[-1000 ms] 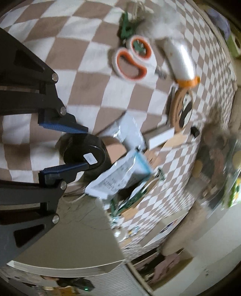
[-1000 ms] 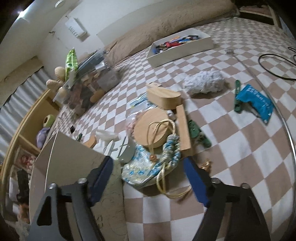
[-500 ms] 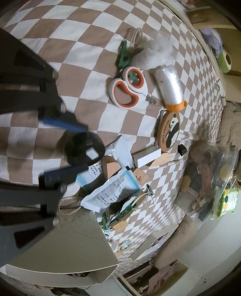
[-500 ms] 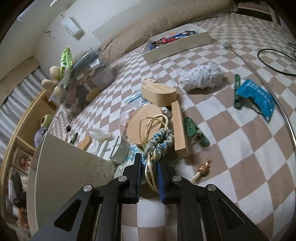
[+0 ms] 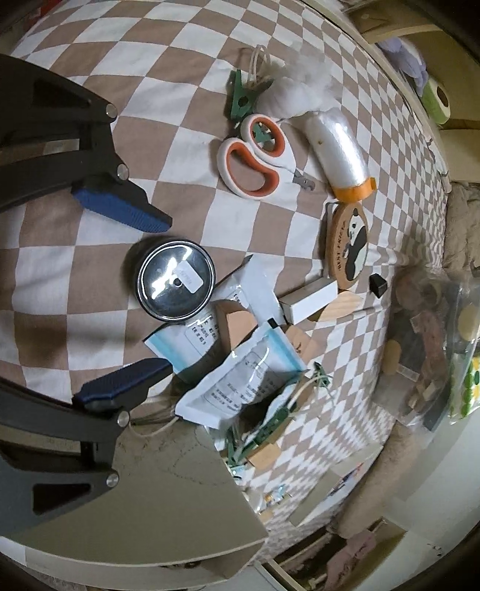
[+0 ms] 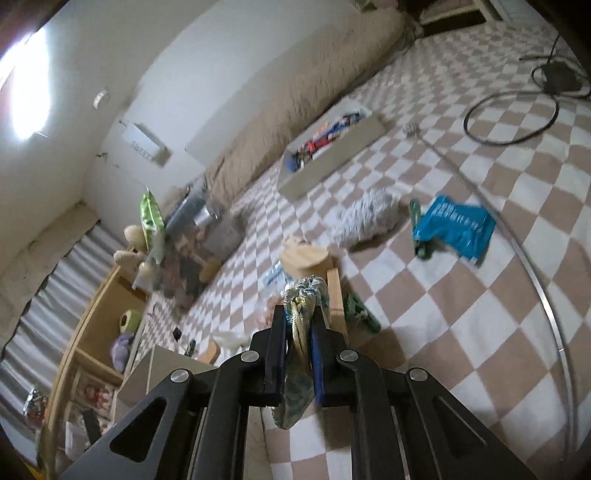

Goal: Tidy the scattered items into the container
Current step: 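Close the right tool on the pouch's drawstring while the left tool grasps the black tin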

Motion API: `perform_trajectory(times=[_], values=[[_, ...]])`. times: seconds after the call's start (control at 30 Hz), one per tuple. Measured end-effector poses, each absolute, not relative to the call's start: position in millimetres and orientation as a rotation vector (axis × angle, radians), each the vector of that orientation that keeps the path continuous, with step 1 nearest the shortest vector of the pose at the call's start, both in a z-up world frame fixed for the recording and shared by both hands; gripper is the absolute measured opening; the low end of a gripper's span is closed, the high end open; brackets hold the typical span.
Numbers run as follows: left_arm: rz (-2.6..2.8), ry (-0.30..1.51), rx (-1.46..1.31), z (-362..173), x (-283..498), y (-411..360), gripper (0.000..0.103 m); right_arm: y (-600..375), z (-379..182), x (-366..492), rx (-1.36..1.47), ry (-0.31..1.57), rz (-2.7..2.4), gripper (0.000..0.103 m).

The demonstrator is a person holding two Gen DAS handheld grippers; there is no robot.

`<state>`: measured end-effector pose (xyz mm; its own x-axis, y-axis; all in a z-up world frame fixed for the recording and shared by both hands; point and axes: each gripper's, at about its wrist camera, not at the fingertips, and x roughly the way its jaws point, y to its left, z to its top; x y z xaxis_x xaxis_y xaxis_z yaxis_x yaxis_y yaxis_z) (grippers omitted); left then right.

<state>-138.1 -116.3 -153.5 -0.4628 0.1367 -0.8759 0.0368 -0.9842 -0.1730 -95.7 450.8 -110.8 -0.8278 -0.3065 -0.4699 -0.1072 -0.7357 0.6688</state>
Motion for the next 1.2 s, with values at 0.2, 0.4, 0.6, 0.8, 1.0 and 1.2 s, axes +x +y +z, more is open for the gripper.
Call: perform_trajectory(times=[0.2, 0.4, 0.6, 0.8, 1.0, 1.2], values=[[2.613, -0.258, -1.642, -161, -146, -117, 0.07, 449, -99, -87, 0.798, -1.027, -2.753, 0.012], [2.612, -0.34, -1.655, -163, -146, -128, 0.051, 449, -100, -87, 0.791, -1.033, -2.746, 0.012], [2.602, -0.425, -1.622, -160, -142, -135, 0.051, 443, -112, -98, 0.949, -1.003, -2.727, 0.013], [2.611, -0.379, -1.624, -157, -140, -128, 0.051, 436, -134, -117, 1.233, -0.964, -2.707, 0.013], [2.611, -0.362, -1.626, -157, -140, -127, 0.051, 444, -143, -115, 1.354, -0.964, -2.764, 0.013], [2.611, -0.382, -1.614, -156, -139, -127, 0.051, 445, -153, -118, 1.426, -0.978, -2.707, 0.055]])
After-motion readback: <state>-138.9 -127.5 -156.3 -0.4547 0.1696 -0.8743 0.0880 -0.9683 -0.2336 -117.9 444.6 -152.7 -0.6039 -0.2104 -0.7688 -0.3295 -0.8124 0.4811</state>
